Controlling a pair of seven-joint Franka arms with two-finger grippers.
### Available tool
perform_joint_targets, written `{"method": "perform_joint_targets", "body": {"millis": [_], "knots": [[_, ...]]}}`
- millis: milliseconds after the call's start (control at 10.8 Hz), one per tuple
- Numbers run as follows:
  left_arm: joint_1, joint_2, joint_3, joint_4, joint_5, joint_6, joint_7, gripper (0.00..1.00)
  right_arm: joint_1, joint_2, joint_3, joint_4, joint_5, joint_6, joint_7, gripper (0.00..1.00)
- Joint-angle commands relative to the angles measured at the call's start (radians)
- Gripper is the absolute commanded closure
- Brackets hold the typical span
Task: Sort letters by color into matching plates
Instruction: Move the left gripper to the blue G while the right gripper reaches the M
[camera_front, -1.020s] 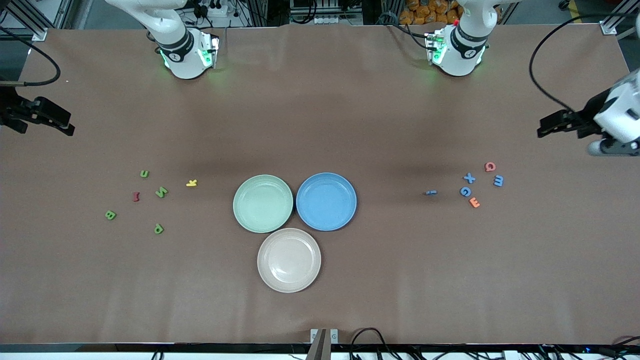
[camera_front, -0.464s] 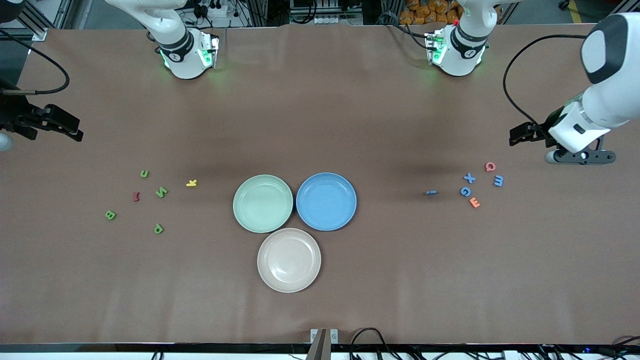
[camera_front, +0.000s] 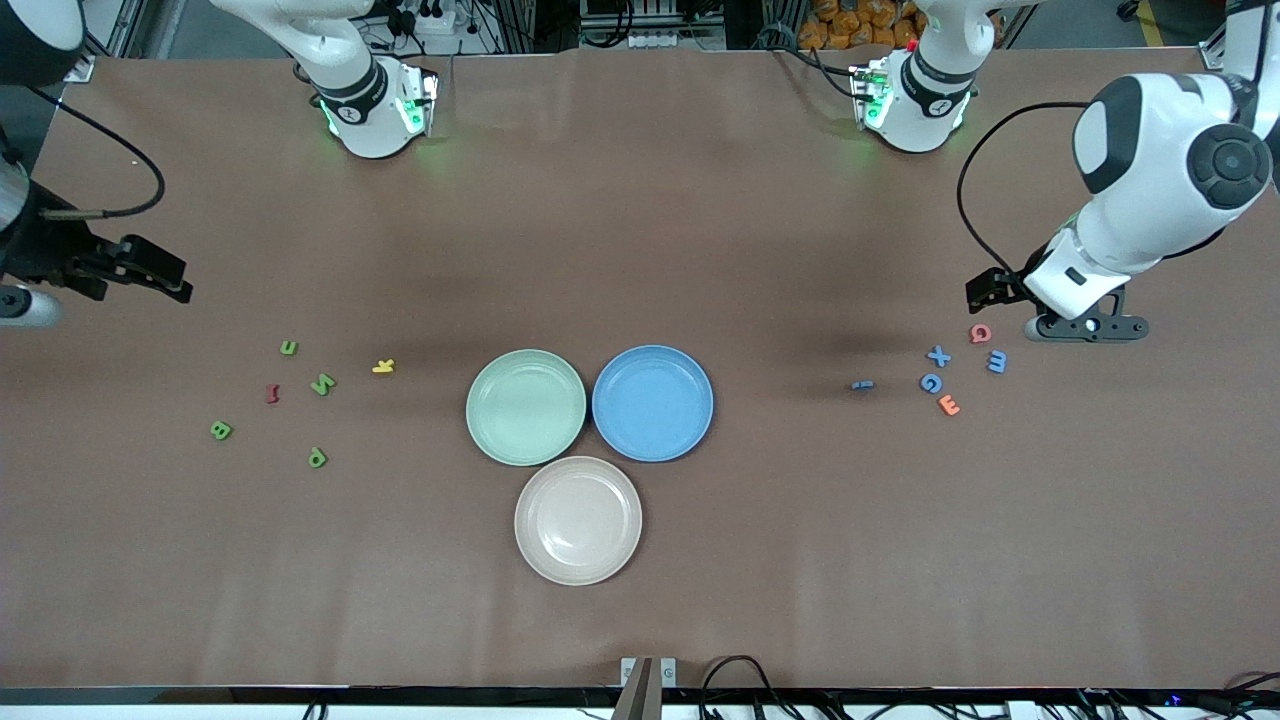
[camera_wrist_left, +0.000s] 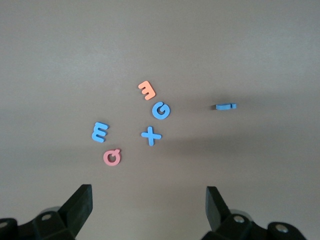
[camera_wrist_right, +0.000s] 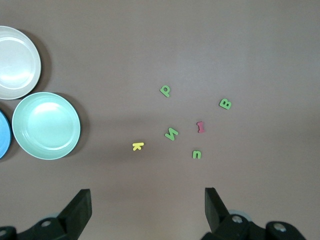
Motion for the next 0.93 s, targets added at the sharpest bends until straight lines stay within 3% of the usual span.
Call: {"method": "perform_joint_targets", "body": {"millis": [0, 556, 835], "knots": [[0.004, 0.045, -0.006, -0.061, -0.01, 0.116, -0.018, 0.0, -0.008, -0.014, 0.003, -0.116, 0.018, 0.105, 0.065, 0.0], [-0.011, 0.223, -0.006, -0.061, 0.058, 0.277, -0.108, 0.0, -0.01, 0.015, 0.002, -0.327, 0.023, 0.378, 0.191, 0.0], [-0.028, 0.331, -0.006, -0.056, 0.229, 0.364, -0.255, 0.0, -0.008, 0.073, 0.0, -0.333, 0.044, 0.429, 0.295, 0.0]]}}
